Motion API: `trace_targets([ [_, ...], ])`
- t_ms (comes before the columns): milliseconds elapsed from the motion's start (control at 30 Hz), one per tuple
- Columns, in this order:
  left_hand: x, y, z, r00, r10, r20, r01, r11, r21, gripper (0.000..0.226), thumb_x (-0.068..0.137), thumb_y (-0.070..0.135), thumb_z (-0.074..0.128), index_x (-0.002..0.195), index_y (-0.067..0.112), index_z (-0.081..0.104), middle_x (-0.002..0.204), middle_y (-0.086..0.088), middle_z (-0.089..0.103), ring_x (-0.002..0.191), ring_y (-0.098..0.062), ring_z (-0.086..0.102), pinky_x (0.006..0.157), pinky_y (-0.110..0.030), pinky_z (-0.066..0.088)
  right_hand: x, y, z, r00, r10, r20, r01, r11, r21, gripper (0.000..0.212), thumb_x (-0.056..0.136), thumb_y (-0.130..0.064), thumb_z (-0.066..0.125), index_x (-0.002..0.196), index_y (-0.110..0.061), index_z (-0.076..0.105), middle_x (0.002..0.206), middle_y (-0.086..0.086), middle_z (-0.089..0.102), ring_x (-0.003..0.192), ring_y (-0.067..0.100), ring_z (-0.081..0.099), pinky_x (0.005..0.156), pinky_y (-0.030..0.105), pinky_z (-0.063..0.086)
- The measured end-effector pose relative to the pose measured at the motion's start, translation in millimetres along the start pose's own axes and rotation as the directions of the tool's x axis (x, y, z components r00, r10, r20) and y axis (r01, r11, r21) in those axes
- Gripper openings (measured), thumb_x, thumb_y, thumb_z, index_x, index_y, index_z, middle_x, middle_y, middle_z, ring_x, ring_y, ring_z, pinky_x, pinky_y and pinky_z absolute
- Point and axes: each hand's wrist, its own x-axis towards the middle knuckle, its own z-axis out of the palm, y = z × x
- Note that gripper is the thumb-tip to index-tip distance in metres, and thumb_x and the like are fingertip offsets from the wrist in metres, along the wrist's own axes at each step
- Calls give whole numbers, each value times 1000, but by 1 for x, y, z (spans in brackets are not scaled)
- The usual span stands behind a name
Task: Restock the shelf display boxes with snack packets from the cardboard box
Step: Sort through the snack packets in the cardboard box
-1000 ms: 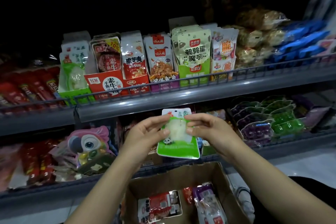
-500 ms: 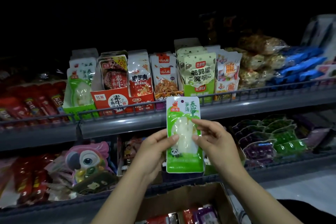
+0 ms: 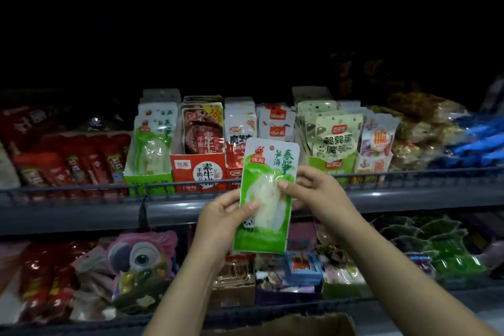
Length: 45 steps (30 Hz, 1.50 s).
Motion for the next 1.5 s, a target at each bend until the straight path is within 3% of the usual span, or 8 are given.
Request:
trace_targets([
  [400, 15, 27, -84, 930, 252, -266, -258, 966, 15, 20, 81, 5, 67, 95, 19, 68, 89, 1, 75, 82, -11, 70, 65, -23, 55, 80, -50, 96, 972, 4, 235, 66, 956, -287, 5, 80, -15, 71, 82, -19, 70, 80, -8, 72, 57, -6, 62, 49, 9, 43],
  [533, 18, 24, -108, 812, 454, -368, -339, 879, 336, 33, 84, 22, 68, 115, 31, 60, 112, 13, 65, 101, -1, 61, 82, -19, 49, 101, -60, 124, 976, -9, 217, 64, 966, -249, 7, 80, -11, 71, 87, -13, 69, 83, -2, 72, 57, -1, 62, 47, 11, 42],
  [633, 14, 23, -124, 726, 613, -311, -247, 655, 714, 43, 91, 32, 56, 133, 33, 47, 128, 21, 43, 118, 5, 39, 100, -19, 30, 125, -68, 144, 992, -65, 105, 84, 980, -181, 9, 80, -10, 71, 80, -17, 65, 74, -7, 69, 61, 5, 63, 51, 17, 48],
  [833, 22, 14, -140, 826, 544, -146, -101, 397, 912, 57, 98, 41, 34, 148, 36, 7, 151, 24, -9, 137, 10, -11, 109, -20, -12, 166, -77, 185, 988, -152, -11, 145, 964, -222, 18, 84, -13, 68, 101, -13, 66, 95, 2, 68, 69, 7, 61, 52, 15, 44],
  [1067, 38, 8, -138, 866, 463, -191, -22, 417, 908, 60, 100, 41, 30, 150, 31, 0, 151, 21, -20, 138, 3, -25, 115, -35, -13, 185, -65, 207, 993, -111, 49, 120, 841, -527, 33, 81, -20, 72, 112, -11, 65, 116, 4, 66, 99, 19, 63, 80, 26, 48],
  [1333, 45, 6, -128, 890, 400, -218, 99, 297, 950, 62, 99, 40, 30, 149, 32, -6, 153, 10, -28, 136, -11, -36, 113, -45, -16, 181, -42, 198, 989, -91, 118, 145, 779, -610, 39, 73, -18, 79, 109, -14, 66, 112, 0, 67, 84, 8, 54, 71, 17, 40],
  [1433, 45, 4, -126, 882, 413, -225, 97, 307, 947, 62, 99, 39, 31, 150, 32, -4, 153, 10, -27, 136, -11, -36, 113, -44, -17, 185, -40, 194, 984, -136, 118, 180, 757, -629, 31, 72, -21, 80, 93, -22, 57, 82, -11, 57, 82, 12, 50, 59, 20, 37],
  [1500, 45, 4, -125, 876, 428, -222, 83, 318, 944, 61, 99, 38, 32, 150, 31, -1, 153, 10, -26, 136, -10, -34, 112, -42, -17, 184, -39, 191, 988, -135, 81, 157, 812, -562, 40, 73, -19, 79, 106, -19, 56, 71, -12, 48, 76, 10, 50, 61, 20, 38],
])
